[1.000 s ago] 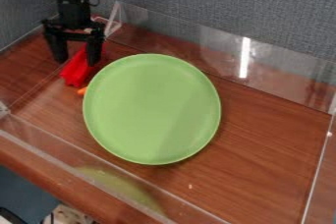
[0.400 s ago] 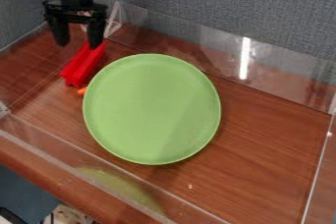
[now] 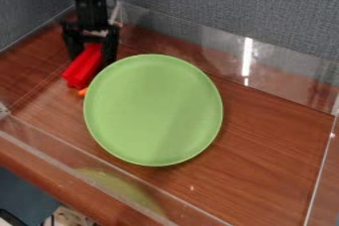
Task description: Put the carrot on the left side
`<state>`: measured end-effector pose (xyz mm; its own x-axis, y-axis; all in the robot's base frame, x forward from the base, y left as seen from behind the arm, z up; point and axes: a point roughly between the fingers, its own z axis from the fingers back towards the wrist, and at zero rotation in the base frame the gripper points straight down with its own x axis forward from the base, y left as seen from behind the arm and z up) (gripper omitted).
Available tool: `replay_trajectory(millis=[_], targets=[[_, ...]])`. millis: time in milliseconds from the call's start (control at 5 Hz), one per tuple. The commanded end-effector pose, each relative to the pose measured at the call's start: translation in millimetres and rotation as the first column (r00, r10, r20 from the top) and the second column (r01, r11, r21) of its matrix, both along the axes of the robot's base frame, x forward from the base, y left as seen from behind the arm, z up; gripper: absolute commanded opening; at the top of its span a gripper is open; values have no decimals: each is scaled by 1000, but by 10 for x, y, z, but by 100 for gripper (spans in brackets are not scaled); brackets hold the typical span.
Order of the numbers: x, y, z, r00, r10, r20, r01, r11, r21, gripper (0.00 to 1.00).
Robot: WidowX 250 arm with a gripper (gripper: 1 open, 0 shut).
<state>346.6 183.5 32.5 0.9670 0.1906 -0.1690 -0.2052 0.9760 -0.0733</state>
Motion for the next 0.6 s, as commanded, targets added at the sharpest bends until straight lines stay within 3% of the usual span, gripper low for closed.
replay_trajectory(millis=[0, 200, 400], targets=[[-38, 111, 464, 992, -3, 128, -1, 1000, 27, 100], [-72, 135, 563, 986, 77, 145, -80, 997, 13, 0], [-94, 126, 612, 980, 134, 150, -140, 990, 26, 100]])
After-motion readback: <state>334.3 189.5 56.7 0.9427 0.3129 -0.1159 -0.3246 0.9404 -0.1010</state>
